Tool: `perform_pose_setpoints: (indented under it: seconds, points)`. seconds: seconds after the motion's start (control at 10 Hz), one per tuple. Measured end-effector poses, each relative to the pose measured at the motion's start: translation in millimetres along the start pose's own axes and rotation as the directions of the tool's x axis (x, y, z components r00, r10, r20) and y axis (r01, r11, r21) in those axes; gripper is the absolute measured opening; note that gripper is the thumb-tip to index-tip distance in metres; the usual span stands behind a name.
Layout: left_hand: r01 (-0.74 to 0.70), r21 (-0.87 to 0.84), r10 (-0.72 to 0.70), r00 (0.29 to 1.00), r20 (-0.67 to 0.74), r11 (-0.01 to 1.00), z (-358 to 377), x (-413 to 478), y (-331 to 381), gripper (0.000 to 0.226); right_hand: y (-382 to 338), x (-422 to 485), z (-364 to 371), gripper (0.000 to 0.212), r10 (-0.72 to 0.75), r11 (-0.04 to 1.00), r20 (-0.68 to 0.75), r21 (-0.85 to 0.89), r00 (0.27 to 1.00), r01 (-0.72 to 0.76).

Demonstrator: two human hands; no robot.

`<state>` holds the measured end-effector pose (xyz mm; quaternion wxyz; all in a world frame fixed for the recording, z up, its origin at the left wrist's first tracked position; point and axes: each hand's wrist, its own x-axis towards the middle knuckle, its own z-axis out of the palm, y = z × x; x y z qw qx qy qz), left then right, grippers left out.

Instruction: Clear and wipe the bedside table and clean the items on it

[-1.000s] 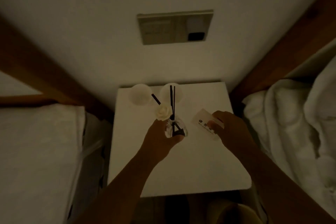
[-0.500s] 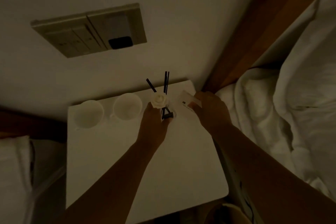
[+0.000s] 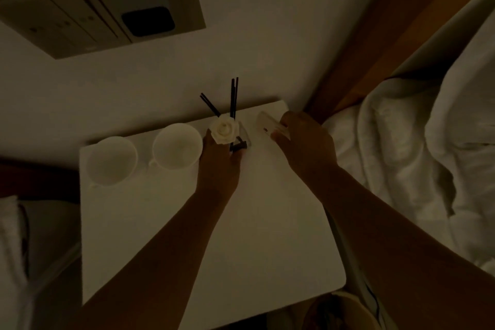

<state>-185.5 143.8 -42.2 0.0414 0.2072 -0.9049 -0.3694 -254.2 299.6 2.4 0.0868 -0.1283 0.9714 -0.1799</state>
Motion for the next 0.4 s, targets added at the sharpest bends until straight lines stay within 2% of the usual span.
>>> perform_pose_setpoints:
  seconds: [0.1, 0.2, 0.3, 0.4]
  points:
    - [0.042, -0.053, -0.043, 0.999, -0.015, 0.998, 3, -5, -4, 0.057, -2, -2, 4, 0.026, 0.011, 1.0, -0.012, -0.014, 1.0, -0.011]
    - [-0.049, -0.044, 0.044, 0.993, -0.105, 0.998, 4, -8, -6, 0.056, 0, 1, 7, 0.028, 0.002, 0.999, -0.031, -0.035, 1.0, -0.003]
    - [-0.021, -0.017, 0.02, 0.999, -0.051, 1.0, 4, -17, -6, 0.064, -2, -3, 3, 0.036, 0.024, 0.999, -0.003, 0.035, 1.0, -0.024]
    - [0.066, -0.077, -0.069, 0.997, -0.032, 0.995, 7, -32, -9, 0.072, 2, -8, -1, 0.053, 0.053, 0.997, -0.052, 0.064, 0.997, -0.05]
